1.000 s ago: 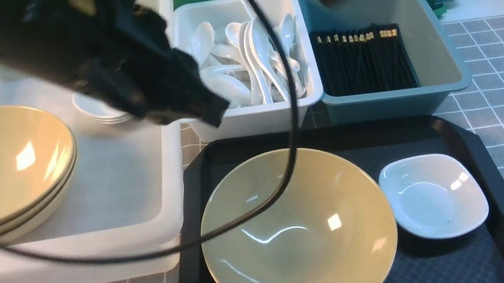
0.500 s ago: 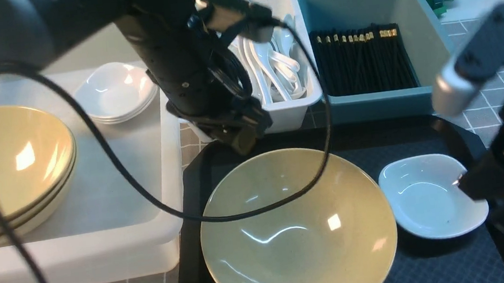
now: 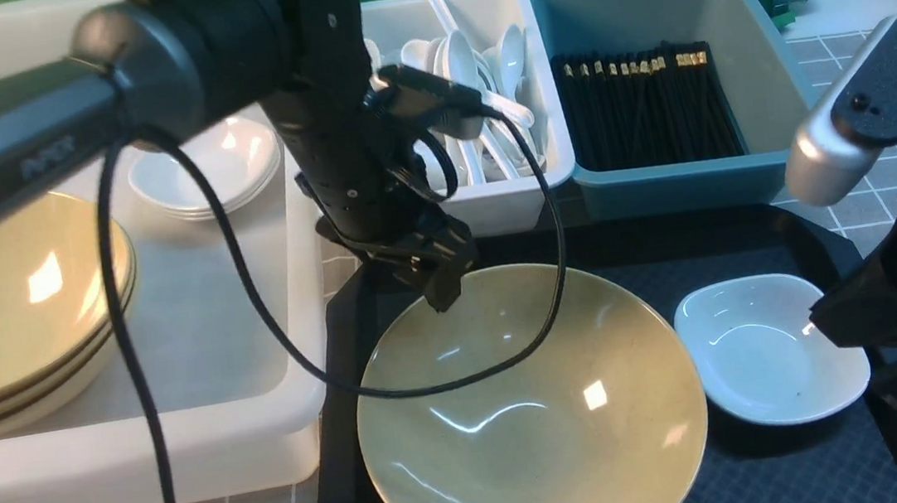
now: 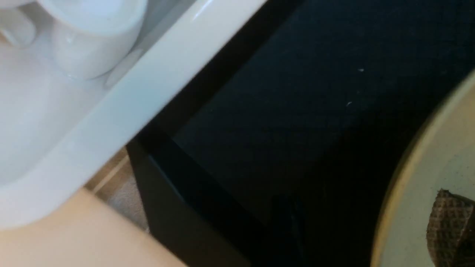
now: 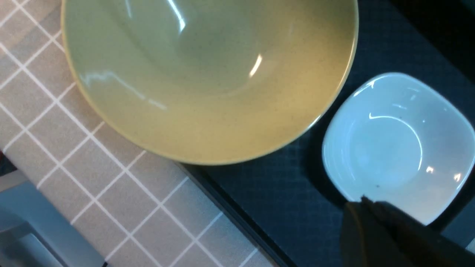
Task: On grey table put chopsticks spoon bowls plates into blue grey white boxes.
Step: 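Grasp the large bowl on the tray by its rim, then place the tan bowl onto the bowl stack in the left bin with the left gripper, then grasp the small white bowl on the black tray by its rim with the left gripper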
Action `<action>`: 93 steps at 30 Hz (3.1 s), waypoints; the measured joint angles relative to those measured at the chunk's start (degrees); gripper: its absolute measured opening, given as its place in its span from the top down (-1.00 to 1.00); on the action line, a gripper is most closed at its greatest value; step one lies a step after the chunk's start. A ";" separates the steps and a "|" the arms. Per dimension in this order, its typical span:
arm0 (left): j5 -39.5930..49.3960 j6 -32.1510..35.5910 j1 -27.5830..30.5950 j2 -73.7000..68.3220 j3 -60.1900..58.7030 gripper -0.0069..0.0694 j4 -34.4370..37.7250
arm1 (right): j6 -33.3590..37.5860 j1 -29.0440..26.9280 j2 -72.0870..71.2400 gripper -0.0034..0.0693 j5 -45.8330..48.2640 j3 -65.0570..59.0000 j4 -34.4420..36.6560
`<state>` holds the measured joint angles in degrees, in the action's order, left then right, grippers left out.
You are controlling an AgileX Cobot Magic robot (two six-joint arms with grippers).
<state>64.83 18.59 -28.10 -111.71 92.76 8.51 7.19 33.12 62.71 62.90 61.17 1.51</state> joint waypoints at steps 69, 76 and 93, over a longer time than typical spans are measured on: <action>-14.19 -2.98 64.77 28.11 -27.33 -0.55 12.04 | 13.28 17.71 17.25 0.78 -0.41 27.62 -0.30; -8.03 -6.28 61.28 35.56 -18.28 -0.77 11.14 | 9.34 17.71 17.25 0.78 3.54 27.62 -5.10; -14.92 -16.25 -7.78 24.81 -14.85 -0.58 3.83 | -4.70 -2.48 -1.78 0.78 6.92 2.88 -10.55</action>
<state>49.91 2.33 -35.88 -86.90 77.92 12.34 2.50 30.64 60.93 69.83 64.05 -9.04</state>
